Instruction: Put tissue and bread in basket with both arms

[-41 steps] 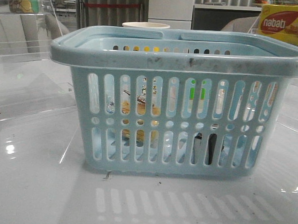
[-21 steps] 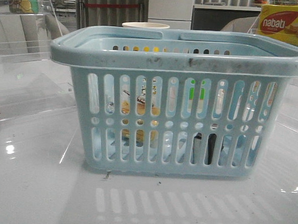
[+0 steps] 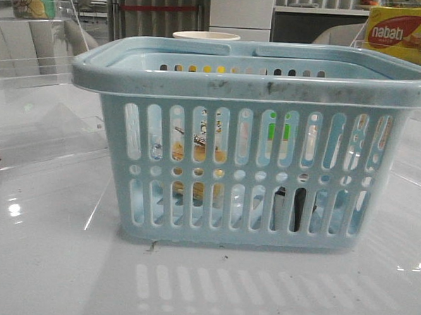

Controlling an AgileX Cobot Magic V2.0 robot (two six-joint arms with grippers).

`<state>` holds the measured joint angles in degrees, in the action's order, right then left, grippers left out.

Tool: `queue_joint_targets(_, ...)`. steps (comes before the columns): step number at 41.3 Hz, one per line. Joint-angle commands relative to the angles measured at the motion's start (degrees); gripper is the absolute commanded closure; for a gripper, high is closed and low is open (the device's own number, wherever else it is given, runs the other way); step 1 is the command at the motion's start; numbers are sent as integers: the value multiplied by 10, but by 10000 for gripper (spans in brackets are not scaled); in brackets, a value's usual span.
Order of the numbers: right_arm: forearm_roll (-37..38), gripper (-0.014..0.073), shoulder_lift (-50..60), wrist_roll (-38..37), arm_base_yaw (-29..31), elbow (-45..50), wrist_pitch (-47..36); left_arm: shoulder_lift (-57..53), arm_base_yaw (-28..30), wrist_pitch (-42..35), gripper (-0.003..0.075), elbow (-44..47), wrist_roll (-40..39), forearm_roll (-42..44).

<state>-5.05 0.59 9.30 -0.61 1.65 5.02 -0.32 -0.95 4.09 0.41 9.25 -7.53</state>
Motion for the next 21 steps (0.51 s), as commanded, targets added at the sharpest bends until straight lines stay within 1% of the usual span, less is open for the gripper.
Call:
queue_joint_targets(1, 4, 566, 11, 1, 3, 0, -58, -10, -4, -52, 629, -1, -1, -6)
queue_joint_targets(8, -4, 566, 11, 1, 3, 0, -62, -10, -4, -52, 629, -1, -1, -6)
queue_joint_targets(17, -63, 566, 11, 1, 3, 0, -72, -10, -4, -52, 629, -1, -1, -6)
queue_joint_targets(21, -68, 566, 11, 1, 3, 0, -78, -10, -4, -52, 629, -1, -1, -6)
